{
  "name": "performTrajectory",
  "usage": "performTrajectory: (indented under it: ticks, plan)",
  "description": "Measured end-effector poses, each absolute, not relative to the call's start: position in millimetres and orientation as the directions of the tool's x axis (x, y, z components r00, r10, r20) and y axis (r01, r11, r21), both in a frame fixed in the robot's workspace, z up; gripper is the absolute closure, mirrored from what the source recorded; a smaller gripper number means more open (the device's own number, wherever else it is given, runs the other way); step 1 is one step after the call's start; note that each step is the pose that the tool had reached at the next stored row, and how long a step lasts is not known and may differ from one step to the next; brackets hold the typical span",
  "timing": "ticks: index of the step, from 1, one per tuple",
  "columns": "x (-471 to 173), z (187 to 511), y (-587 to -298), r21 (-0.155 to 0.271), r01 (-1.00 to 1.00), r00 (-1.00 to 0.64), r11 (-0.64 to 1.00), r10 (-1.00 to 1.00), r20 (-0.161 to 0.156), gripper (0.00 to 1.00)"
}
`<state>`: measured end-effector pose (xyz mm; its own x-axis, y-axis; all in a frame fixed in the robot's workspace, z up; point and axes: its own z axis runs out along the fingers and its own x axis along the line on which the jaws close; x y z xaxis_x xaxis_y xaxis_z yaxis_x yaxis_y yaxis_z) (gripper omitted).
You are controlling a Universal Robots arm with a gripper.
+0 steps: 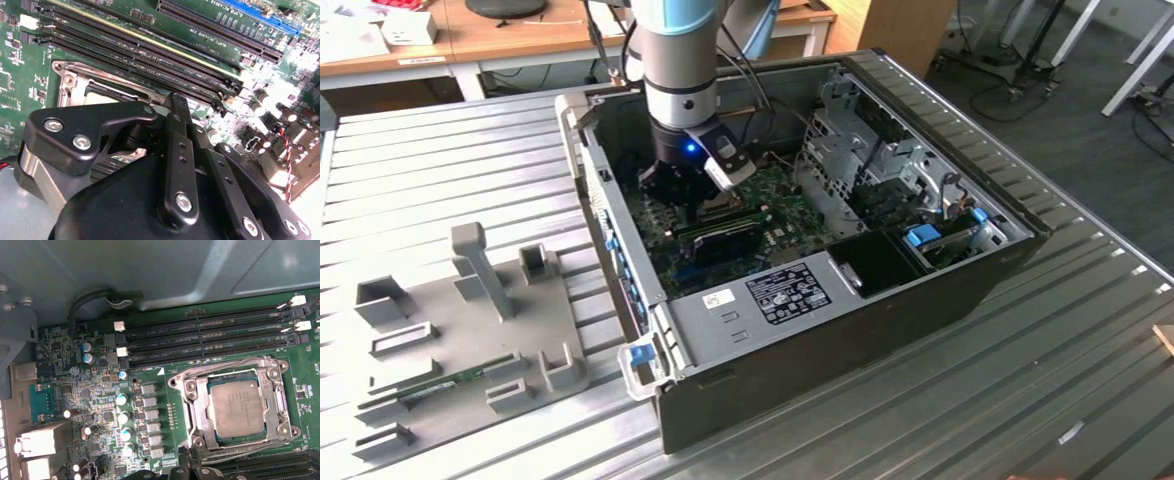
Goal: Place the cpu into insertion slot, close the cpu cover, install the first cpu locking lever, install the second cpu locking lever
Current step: 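Install the second cpu locking lever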
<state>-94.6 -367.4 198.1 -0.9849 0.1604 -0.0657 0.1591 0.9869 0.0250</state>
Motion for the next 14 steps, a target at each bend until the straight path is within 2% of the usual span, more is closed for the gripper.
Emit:
performTrajectory:
  ticks: [14]
  plan:
    - [-94.7,201.2,-367.0,0.025,0.159,-0.985,0.987,0.16,-0.066,0.9]
